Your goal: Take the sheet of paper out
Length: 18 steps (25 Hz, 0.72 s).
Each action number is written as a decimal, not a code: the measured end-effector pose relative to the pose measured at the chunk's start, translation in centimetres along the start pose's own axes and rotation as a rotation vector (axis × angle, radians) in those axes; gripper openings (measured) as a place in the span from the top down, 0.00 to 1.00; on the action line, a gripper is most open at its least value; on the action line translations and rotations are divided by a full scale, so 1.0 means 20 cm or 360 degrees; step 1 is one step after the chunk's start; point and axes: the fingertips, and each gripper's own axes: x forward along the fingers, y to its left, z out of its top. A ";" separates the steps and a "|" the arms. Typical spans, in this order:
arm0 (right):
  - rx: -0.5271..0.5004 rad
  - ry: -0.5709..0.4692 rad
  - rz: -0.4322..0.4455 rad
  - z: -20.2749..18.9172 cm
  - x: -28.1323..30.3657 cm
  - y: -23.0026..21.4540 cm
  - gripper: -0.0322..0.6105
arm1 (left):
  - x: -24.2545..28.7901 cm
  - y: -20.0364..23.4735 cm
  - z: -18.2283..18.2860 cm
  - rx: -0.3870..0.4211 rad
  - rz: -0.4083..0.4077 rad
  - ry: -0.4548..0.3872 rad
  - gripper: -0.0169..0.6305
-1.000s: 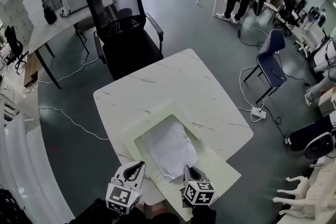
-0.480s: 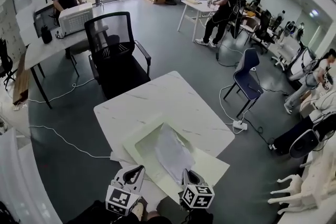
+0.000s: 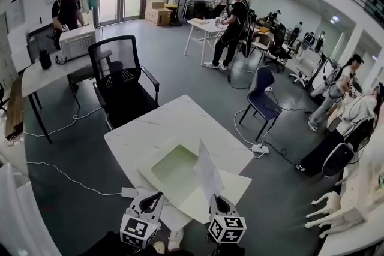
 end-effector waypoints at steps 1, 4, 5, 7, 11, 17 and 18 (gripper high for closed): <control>-0.0004 -0.0024 -0.0009 0.02 -0.05 0.01 0.92 | -0.03 -0.02 0.01 0.0011 -0.0012 -0.0011 0.94; -0.0015 -0.0097 -0.0038 0.05 -0.19 0.05 0.92 | -0.11 -0.07 0.04 0.0037 -0.0050 -0.0031 0.94; -0.0019 -0.0121 -0.0052 0.06 -0.24 0.06 0.92 | -0.13 -0.10 0.05 0.0048 -0.0065 -0.0039 0.94; -0.0027 -0.0164 -0.0078 0.06 -0.34 0.08 0.92 | -0.18 -0.14 0.05 0.0066 -0.0093 -0.0053 0.94; -0.0038 -0.0213 -0.0118 0.03 -0.50 0.11 0.92 | -0.25 -0.22 0.04 0.0084 -0.0140 -0.0064 0.94; -0.0027 -0.0241 -0.0136 -0.05 -0.66 0.17 0.92 | -0.32 -0.30 0.00 0.0097 -0.0209 -0.0068 0.94; -0.0038 -0.0245 -0.0141 -0.05 -0.69 0.17 0.92 | -0.33 -0.31 0.00 0.0100 -0.0217 -0.0065 0.94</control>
